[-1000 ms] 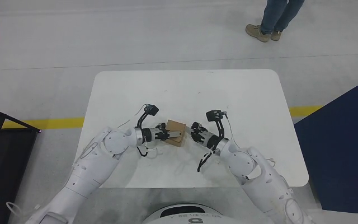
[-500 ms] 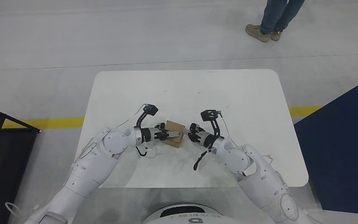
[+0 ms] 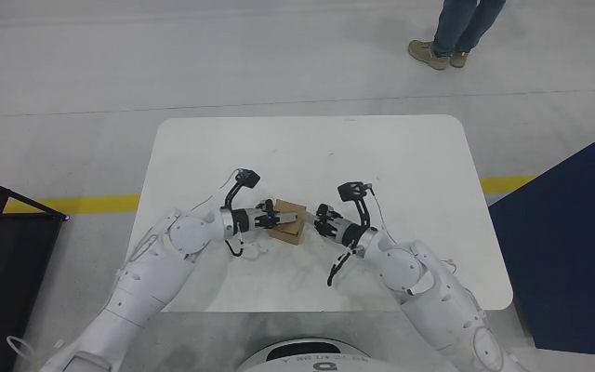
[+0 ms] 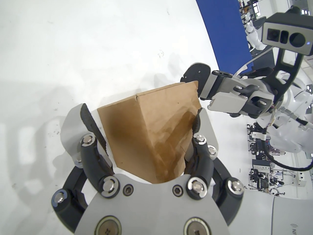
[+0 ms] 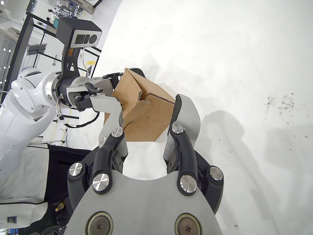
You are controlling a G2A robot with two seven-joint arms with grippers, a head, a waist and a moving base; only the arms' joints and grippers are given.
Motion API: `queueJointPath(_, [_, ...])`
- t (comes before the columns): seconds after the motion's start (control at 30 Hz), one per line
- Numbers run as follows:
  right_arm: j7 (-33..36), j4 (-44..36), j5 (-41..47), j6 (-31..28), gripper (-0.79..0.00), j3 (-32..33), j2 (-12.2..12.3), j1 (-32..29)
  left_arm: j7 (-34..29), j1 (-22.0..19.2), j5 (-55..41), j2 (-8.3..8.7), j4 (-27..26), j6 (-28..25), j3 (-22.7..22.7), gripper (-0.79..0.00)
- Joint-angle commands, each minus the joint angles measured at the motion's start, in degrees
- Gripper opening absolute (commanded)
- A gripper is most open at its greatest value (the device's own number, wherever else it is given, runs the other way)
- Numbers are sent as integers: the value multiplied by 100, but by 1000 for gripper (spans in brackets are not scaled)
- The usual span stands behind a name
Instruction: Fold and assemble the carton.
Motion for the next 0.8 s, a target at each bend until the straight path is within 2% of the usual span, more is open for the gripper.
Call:
queueJointPath(0.0, [6, -13, 2, -5, -372, 2, 1, 3, -26, -7, 36, 6, -8, 0, -12, 0])
queueJointPath(0.53, [3, 47, 43, 40, -369, -61, -20, 102, 8, -8, 733, 59, -268, 45, -64, 0])
queueJointPath(0.77, [12, 12, 62, 20, -326, 9, -4, 35, -85, -12, 1160, 82, -375, 122, -31, 0])
